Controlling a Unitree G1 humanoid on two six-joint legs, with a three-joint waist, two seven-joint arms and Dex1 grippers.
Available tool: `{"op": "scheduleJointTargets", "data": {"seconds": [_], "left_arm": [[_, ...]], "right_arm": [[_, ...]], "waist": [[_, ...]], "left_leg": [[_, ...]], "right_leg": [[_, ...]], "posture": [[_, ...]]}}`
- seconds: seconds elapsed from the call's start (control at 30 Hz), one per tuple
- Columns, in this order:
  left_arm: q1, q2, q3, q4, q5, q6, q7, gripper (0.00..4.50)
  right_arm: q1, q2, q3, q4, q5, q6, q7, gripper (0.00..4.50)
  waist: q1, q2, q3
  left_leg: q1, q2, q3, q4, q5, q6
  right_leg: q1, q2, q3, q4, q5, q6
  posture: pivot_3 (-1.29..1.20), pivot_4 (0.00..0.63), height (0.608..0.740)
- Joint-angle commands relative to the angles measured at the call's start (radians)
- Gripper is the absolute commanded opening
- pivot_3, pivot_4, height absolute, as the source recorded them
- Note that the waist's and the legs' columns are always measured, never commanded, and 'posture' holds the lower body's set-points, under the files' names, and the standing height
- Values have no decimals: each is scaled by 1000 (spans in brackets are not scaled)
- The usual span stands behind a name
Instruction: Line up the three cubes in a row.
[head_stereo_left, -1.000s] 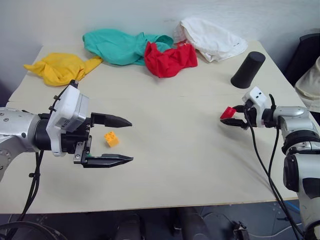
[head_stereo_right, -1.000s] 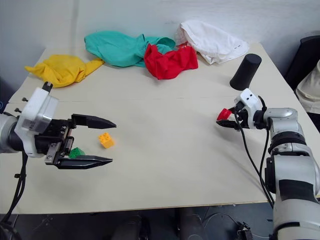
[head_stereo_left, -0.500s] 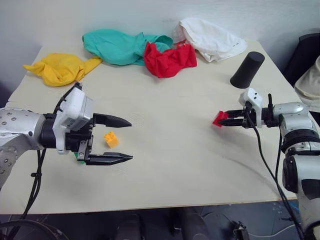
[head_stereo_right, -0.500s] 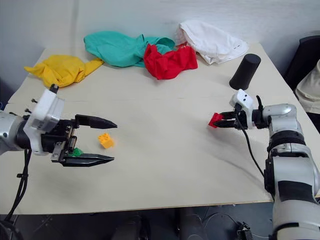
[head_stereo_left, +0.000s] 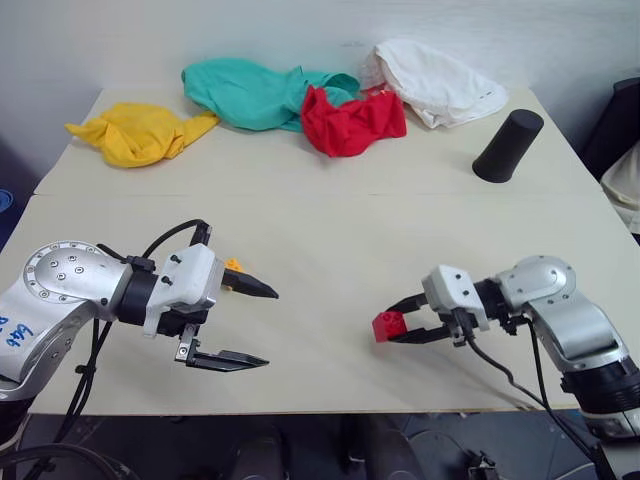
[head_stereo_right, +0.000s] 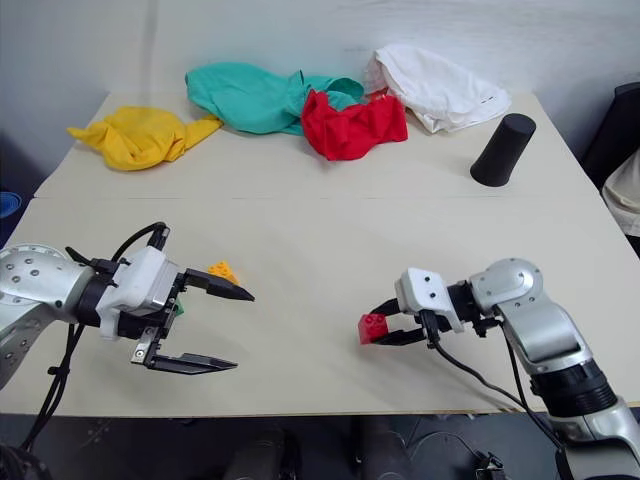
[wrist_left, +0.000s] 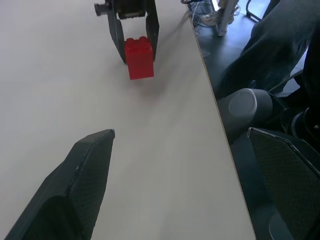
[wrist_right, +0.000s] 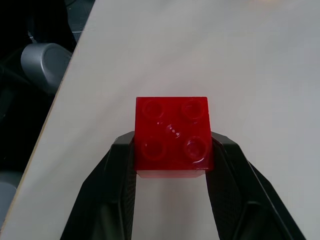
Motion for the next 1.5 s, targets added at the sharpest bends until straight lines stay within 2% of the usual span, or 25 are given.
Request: {"op": "scheduleJointTargets", "data": {"seconds": [0.03, 0.23, 0.37, 0.53, 0.57, 0.7, 0.83, 0.97, 1.03, 1.17, 1.23, 1.37, 1.5], "left_arm": [[-14, -5, 4, -7, 12, -15, -6, 4500], [-25, -23, 10, 10, 2, -2, 0, 4500], [-27, -35, 30, 14, -21, 31, 18, 4500], [36, -31, 110, 1, -34, 77, 72, 4500], [57, -31, 135, -3, -37, 89, 86, 4500], [310, -54, 405, -8, 0, 126, 120, 4500], [594, -149, 679, 61, 85, 102, 125, 4500], [728, -191, 838, 220, 157, 22, 121, 4500], [760, -192, 869, 264, 187, -19, 116, 4500], [739, -170, 852, 269, 192, -41, 121, 4500], [680, -142, 795, 238, 166, -15, 131, 4500], [476, -37, 556, 205, 154, 44, 147, 4500], [238, 8, 326, 264, 215, 109, 232, 4500]], "right_arm": [[-11, -9, 0, 10, -31, -45, -41, 1472], [-27, -8, 33, 63, -50, -103, -32, 1472], [-56, 22, 48, 114, -50, -93, -46, 2907], [-87, 13, 37, 106, -14, -52, -29, 4445], [-93, 8, 32, 99, -6, -41, -26, 4481], [-136, -19, -21, 70, 65, 20, -7, 4481], [-196, -41, -88, 35, 203, 172, 18, 4481], [-245, -52, -126, 30, 284, 271, 19, 4481], [-259, -57, -136, 32, 305, 299, 19, 4481], [-266, -65, -137, 37, 304, 295, 15, 4481], [-266, -63, -138, 37, 305, 293, 9, 4481], [-252, -64, -141, 19, 308, 292, -2, 4481], [-238, -66, -148, -3, 318, 301, -22, 4481]], "waist": [[0, 0, 0], [-1, 0, 0], [-1, 0, 0], [-3, 0, 0], [-4, 0, 0], [-6, 0, 0], [-8, 0, 0], [0, -2, -1], [2, -3, -2], [3, -3, -2], [4, -3, -2], [4, -3, -2], [-4, -3, -2]], "left_leg": [[0, 0, 0, 0, 0, 0], [0, 0, 0, 0, 0, 0], [0, 0, 0, 1, 0, 1], [0, 1, 0, 1, 0, 1], [0, 1, 0, 1, 0, 1], [0, 1, 1, 0, 0, 1], [0, 2, 0, 0, -1, 1], [0, 2, -2, 0, -1, 1], [1, 1, -2, 0, -2, 2], [0, -1, -3, -1, -4, 5], [-1, -2, -3, -1, -4, 5], [-1, -3, -4, -1, -3, 5], [0, -3, -3, -5, -3, 4]], "right_leg": [[0, 0, 0, 0, 0, 0], [0, 0, 0, 0, 0, 0], [0, 0, 0, 0, 0, 0], [0, 0, 0, 0, 0, 0], [0, 0, 0, 0, 0, 0], [-1, 0, 0, 1, 0, 0], [-1, 0, 0, 0, 0, -1], [0, -1, -3, -1, -1, -2], [-1, -3, -3, -1, -1, -2], [0, -9, -5, -1, -1, -2], [0, -11, -6, -1, -1, -1], [0, -11, -7, -1, -1, -1], [0, -11, -6, -2, -1, -1]], "posture": [[0, 150, 740], [0, 150, 740], [0, 150, 740], [0, 150, 740], [0, 150, 740], [0, 150, 740], [0, 150, 740], [0, 150, 740], [0, 150, 740], [0, 150, 740], [0, 150, 740], [0, 150, 740], [0, 150, 740]]}}
